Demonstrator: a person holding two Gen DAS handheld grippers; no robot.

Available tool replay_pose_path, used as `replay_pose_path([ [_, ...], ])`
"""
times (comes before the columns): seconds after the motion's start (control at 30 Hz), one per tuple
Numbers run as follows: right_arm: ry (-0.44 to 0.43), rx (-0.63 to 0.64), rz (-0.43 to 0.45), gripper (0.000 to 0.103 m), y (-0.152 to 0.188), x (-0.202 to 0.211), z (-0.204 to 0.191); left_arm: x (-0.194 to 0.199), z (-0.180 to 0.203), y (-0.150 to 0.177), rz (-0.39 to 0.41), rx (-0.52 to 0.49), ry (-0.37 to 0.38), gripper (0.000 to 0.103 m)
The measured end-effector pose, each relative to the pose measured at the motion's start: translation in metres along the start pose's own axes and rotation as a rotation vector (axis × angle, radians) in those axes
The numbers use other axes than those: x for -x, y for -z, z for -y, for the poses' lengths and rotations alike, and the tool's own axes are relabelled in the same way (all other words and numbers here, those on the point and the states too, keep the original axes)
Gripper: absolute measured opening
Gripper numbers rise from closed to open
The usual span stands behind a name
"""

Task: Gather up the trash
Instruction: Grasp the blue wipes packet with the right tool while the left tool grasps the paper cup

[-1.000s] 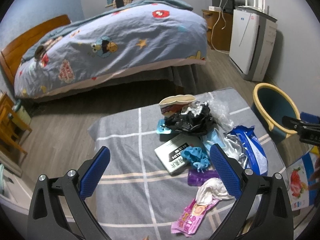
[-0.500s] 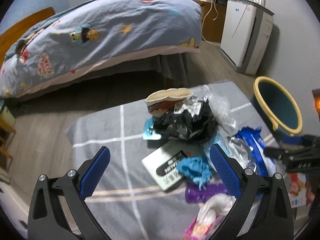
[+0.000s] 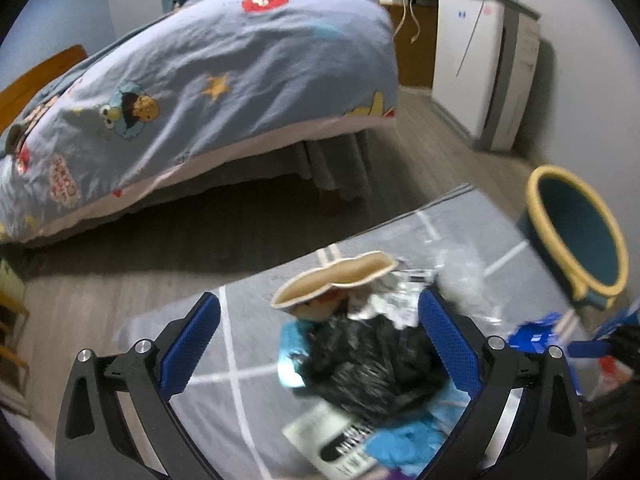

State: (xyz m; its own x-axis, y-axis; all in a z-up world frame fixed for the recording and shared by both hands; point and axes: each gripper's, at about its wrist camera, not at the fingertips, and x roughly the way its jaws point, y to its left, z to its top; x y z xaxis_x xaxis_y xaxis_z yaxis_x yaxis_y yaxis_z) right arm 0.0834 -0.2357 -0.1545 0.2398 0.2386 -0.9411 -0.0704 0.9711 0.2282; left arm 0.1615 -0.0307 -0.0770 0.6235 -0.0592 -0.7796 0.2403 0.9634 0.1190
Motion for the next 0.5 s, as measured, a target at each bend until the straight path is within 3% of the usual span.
replay_pose_path([
  [0.27,0.002,0.041,-0.011,0.077,-0.003,-0.005,-0.002,-0.041,0.005,-0.006,-0.094,-0.183,0.006,0.095],
  [0.37,-0.005,0.026,-0.016,0.073,-0.007,-0.007,0.002,-0.050,0.007,-0.010,-0.113,-0.223,0.027,0.087],
  [0.47,-0.021,0.004,-0.034,0.066,-0.010,-0.011,0.004,-0.059,0.014,-0.011,-0.148,-0.277,0.059,0.061],
  [0.5,-0.025,0.002,-0.036,0.063,-0.010,-0.011,0.005,-0.061,0.016,-0.010,-0.159,-0.293,0.067,0.047],
])
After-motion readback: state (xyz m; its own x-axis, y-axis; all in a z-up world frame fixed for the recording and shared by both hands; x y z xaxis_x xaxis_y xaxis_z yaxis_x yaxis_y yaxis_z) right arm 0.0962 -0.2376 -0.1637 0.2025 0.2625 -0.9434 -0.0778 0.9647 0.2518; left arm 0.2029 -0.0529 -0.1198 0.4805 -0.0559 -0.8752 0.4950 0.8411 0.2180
